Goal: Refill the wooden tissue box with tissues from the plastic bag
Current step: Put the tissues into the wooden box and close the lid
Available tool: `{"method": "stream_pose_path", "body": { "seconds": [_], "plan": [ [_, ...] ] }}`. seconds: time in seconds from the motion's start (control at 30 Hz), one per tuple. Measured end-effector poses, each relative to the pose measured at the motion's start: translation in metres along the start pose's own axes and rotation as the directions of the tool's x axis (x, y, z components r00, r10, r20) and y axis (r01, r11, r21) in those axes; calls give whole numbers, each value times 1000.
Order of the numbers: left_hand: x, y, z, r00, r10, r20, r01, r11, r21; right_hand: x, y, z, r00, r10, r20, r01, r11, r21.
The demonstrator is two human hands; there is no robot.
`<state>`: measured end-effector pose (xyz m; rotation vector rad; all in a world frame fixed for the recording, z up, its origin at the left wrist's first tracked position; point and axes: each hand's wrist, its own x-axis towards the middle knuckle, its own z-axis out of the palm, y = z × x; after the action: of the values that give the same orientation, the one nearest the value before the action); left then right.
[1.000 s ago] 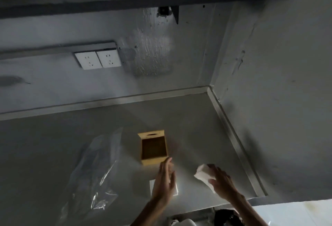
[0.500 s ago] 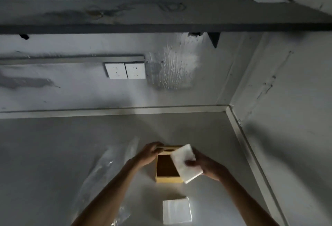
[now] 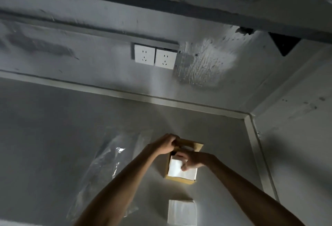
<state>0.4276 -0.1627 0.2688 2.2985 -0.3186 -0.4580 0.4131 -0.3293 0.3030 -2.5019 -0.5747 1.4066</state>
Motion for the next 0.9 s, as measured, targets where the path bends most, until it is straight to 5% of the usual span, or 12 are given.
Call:
{"method": "stream_pose_path", "body": {
  "seconds": [0.5,0.9],
  "plan": [
    [2,-3,5,999,-18,-49,20,999,40,40,-21,-6,973,228,35,-201,915,-350],
    [0,6,0,998,-23,-64,25,999,32,41,-2,5,972,215,-98,-229,961,-158]
  ]
}}
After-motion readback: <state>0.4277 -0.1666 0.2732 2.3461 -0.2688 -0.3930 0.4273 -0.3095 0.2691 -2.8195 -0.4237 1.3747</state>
